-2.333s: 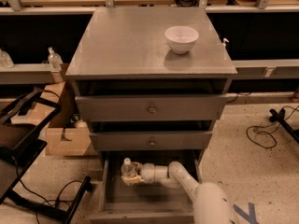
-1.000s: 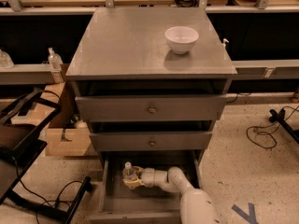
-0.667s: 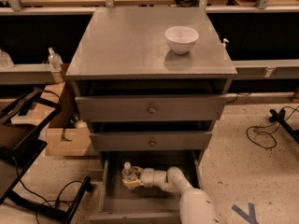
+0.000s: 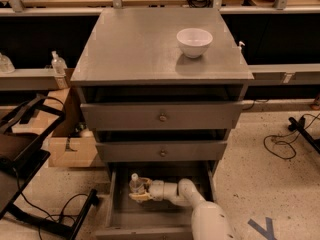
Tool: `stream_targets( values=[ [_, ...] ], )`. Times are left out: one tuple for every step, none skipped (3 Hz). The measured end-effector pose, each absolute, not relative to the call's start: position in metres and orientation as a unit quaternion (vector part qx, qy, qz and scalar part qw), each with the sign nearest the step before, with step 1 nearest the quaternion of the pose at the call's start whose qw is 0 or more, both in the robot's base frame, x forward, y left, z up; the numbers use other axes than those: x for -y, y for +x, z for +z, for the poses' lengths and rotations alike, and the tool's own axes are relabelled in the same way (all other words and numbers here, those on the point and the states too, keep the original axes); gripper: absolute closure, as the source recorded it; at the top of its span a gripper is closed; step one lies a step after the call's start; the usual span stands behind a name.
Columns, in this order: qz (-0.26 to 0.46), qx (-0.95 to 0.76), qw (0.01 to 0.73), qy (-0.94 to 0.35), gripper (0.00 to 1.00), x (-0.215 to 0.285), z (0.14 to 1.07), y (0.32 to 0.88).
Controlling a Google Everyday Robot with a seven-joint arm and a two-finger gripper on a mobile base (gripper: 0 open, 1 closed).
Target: Place blue plastic bottle into bottom drawer
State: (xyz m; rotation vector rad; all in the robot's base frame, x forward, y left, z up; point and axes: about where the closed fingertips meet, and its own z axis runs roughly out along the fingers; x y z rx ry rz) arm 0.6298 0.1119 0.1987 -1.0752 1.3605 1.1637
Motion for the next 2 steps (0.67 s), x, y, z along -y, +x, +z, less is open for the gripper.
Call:
stream_targets(
  values=[
    [0.483,-0.562,0.502,-0.446,0.0,-0.1146,0.1989,0.629],
    [0.483,-0.562,0.502,-0.446,0.0,-0.1146,0.1989,0.629]
  ],
)
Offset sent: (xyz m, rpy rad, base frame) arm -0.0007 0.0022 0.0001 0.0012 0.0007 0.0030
